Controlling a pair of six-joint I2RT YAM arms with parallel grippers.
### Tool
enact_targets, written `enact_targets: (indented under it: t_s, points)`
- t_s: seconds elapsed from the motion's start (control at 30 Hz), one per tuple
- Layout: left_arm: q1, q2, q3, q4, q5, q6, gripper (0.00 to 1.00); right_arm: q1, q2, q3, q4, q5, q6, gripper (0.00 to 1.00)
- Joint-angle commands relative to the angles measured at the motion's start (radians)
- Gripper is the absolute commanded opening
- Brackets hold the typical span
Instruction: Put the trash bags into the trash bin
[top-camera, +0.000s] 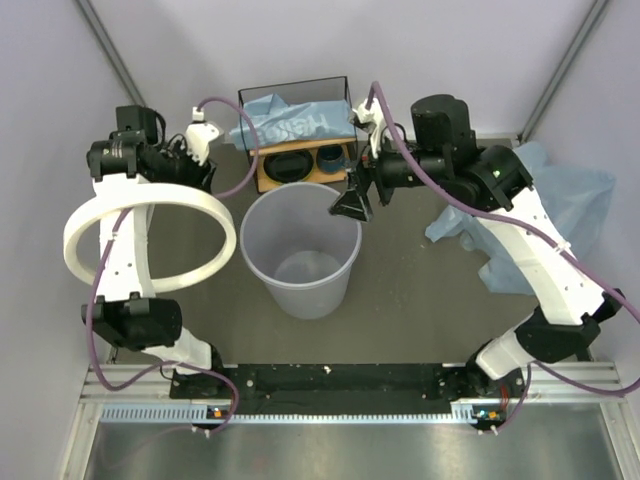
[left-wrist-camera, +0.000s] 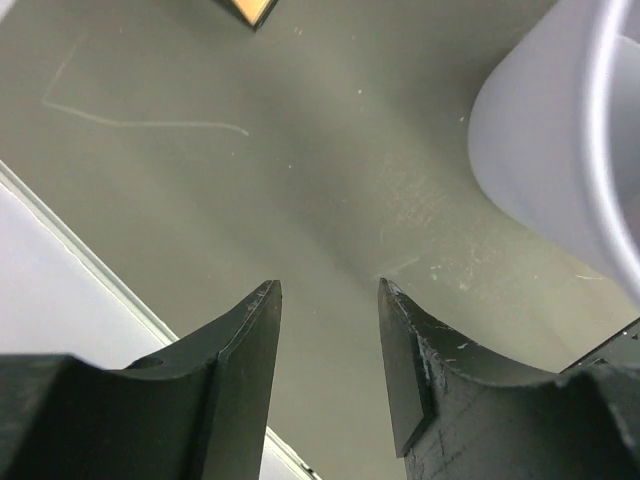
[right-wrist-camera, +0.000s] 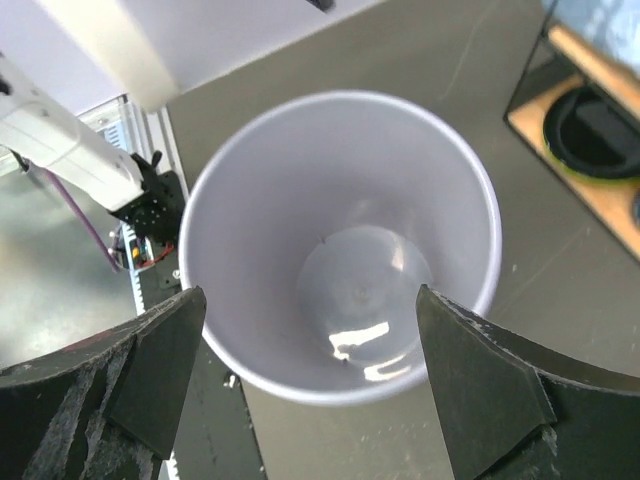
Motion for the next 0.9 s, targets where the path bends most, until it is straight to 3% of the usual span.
enact_targets:
  t_s: [0.0,0.27,0.47,0.6,0.87]
  points:
    - [0.076,0.038,0.000,-0.181,0.067,0.027,0.50,0.079,0.049,0.127,0.065,0.030,-0.096,0.86]
    - [0.100,0.021,-0.097,-0.181,0.118,0.024,0.50,0.265,0.248,0.359,0.106,0.084,-0.209,0.82]
    - [0.136,0.029,-0.112,-0.180,0.165,0.008,0.50,0.303,0.334,0.348,0.258,0.071,-0.073,0.86]
    - [0.146,0.026,-0.130,-0.180,0.181,0.015,0.51,0.339,0.371,0.350,0.333,0.108,-0.062,0.88]
    - [0.151,0.032,-0.138,-0.180,0.194,0.019,0.51,0.352,0.448,0.351,0.467,0.030,0.001,0.96]
